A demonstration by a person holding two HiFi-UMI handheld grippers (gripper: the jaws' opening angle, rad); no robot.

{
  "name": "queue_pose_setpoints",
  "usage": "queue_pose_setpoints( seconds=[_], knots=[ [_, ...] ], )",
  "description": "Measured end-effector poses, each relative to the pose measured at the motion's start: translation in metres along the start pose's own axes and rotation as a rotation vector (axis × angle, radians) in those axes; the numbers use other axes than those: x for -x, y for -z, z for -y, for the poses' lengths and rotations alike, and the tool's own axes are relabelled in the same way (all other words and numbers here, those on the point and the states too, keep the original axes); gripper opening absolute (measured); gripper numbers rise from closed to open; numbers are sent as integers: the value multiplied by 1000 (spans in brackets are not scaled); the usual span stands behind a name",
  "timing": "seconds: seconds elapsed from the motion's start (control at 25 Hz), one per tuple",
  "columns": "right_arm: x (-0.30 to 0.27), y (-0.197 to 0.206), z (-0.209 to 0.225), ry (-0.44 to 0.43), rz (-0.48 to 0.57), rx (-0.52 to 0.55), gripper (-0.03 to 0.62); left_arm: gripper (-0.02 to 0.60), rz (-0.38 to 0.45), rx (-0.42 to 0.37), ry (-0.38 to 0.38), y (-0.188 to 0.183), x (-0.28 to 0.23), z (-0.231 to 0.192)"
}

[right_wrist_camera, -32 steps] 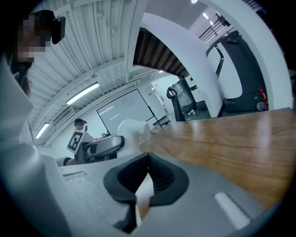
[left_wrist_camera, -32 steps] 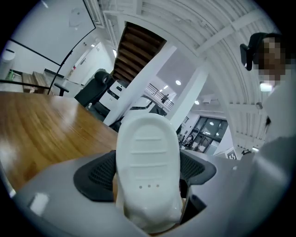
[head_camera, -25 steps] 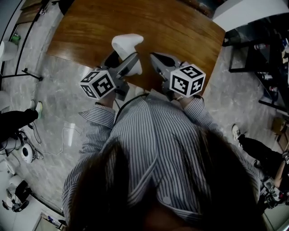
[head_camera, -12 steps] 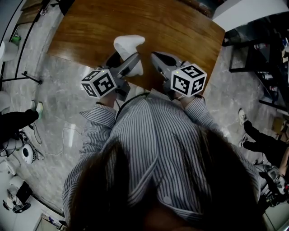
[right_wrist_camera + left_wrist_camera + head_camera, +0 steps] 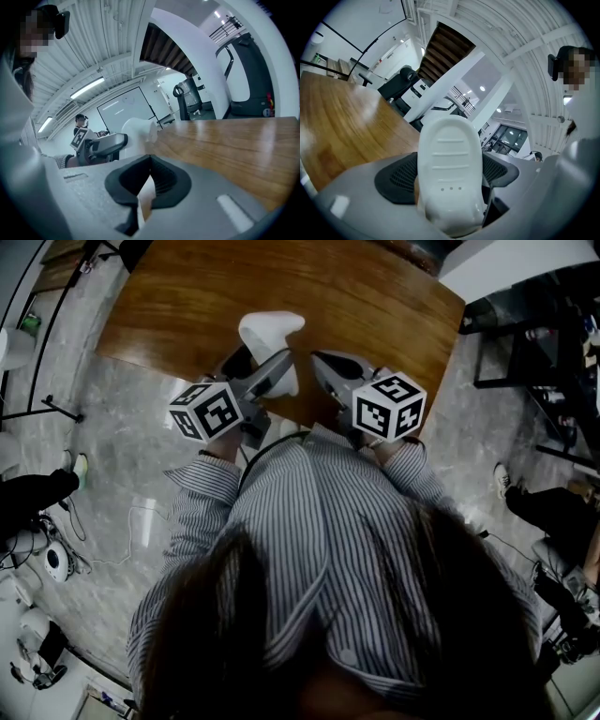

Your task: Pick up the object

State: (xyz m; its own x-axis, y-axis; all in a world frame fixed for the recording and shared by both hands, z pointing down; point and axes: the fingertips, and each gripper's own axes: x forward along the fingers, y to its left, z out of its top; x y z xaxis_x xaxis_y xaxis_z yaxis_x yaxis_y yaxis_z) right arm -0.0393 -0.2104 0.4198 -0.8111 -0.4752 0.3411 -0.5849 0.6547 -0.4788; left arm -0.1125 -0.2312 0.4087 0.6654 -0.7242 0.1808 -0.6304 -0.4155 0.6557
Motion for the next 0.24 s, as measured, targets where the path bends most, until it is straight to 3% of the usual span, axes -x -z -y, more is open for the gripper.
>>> queue_pose_setpoints(
  seconds=[0.24],
  knots=[
    [1,-2,-1,1,8,-1,2,440,-3,11,1,0,1,0]
  ],
)
